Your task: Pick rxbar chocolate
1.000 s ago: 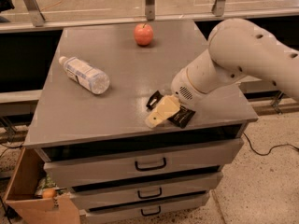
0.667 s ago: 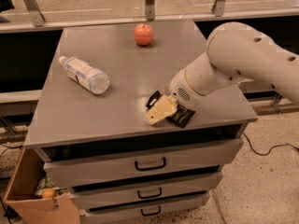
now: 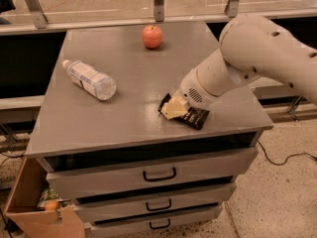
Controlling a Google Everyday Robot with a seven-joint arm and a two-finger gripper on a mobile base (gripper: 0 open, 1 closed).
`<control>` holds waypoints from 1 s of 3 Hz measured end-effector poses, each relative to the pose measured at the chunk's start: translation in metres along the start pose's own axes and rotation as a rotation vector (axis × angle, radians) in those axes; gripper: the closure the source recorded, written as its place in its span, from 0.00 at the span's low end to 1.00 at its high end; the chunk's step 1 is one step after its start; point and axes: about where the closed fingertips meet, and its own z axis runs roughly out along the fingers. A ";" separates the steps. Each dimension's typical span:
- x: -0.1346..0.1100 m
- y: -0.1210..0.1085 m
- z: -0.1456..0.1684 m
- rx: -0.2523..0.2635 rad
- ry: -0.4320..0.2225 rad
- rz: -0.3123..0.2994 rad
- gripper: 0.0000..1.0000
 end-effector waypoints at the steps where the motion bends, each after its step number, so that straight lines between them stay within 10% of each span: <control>1: -0.001 0.000 -0.001 0.000 0.000 0.000 1.00; 3: -0.048 -0.016 -0.034 0.042 -0.117 -0.191 1.00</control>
Offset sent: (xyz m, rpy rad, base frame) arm 0.0291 0.0221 0.0488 0.0179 -0.1945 0.1609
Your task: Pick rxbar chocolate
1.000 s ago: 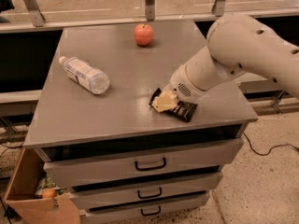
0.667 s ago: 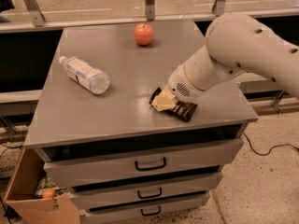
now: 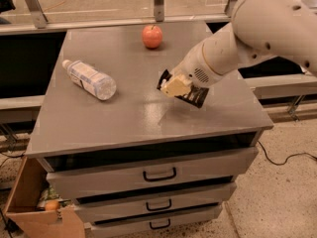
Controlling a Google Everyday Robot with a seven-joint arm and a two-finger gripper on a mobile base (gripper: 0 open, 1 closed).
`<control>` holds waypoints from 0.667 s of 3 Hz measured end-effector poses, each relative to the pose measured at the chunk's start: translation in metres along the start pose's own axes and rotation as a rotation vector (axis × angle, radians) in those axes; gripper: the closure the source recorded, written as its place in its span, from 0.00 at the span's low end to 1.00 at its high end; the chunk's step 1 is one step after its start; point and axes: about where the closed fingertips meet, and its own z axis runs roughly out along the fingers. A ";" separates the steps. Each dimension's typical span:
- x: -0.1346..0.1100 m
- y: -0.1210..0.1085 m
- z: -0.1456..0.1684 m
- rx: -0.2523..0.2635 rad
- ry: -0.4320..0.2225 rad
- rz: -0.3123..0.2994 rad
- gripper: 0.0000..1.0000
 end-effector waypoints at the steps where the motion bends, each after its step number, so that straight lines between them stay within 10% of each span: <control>1: -0.017 -0.025 -0.039 0.023 -0.098 -0.089 1.00; 2: -0.032 -0.033 -0.056 0.046 -0.138 -0.163 1.00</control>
Offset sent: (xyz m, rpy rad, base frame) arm 0.0121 -0.0208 0.0458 0.0523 -0.1126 0.0680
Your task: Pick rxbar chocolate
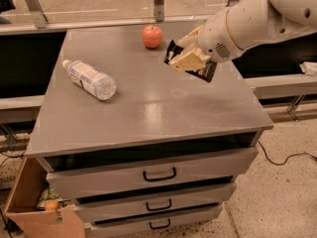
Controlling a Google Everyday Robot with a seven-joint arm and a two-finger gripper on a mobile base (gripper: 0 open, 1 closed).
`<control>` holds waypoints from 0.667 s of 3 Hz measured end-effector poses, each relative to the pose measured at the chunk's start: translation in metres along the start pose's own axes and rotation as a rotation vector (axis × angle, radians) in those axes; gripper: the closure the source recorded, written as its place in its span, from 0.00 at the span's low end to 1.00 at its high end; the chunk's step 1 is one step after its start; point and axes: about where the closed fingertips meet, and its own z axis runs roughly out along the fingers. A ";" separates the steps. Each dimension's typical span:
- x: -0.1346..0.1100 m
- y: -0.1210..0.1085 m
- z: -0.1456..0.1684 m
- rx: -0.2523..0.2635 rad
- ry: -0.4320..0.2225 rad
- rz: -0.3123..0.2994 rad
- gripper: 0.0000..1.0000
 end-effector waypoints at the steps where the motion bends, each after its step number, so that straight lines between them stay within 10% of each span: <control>1: 0.000 0.000 0.000 0.000 0.000 0.000 1.00; 2: -0.006 -0.011 0.009 -0.008 -0.032 -0.021 1.00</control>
Offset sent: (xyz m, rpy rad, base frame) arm 0.0340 0.0098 0.0030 0.0487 -0.0408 0.0593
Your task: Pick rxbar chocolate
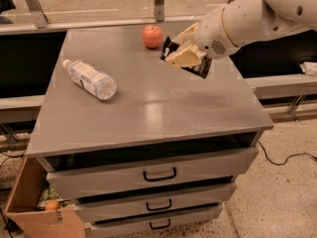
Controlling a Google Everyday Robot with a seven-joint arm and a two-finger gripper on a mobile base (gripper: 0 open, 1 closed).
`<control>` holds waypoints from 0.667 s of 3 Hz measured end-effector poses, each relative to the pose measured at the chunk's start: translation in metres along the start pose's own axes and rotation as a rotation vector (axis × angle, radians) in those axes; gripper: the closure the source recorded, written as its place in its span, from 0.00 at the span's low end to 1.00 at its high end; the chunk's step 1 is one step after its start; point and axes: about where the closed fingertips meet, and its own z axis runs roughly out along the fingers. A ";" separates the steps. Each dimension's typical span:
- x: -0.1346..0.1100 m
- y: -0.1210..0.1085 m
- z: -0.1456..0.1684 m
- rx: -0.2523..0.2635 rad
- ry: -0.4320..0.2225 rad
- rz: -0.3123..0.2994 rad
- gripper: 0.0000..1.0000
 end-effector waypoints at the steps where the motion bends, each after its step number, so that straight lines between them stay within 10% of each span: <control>1: -0.008 -0.023 0.001 -0.002 -0.061 -0.041 1.00; 2: -0.024 -0.037 -0.020 0.034 -0.126 -0.092 1.00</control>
Offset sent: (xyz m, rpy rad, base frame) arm 0.0279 -0.0247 0.0736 0.1188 -0.2092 0.0785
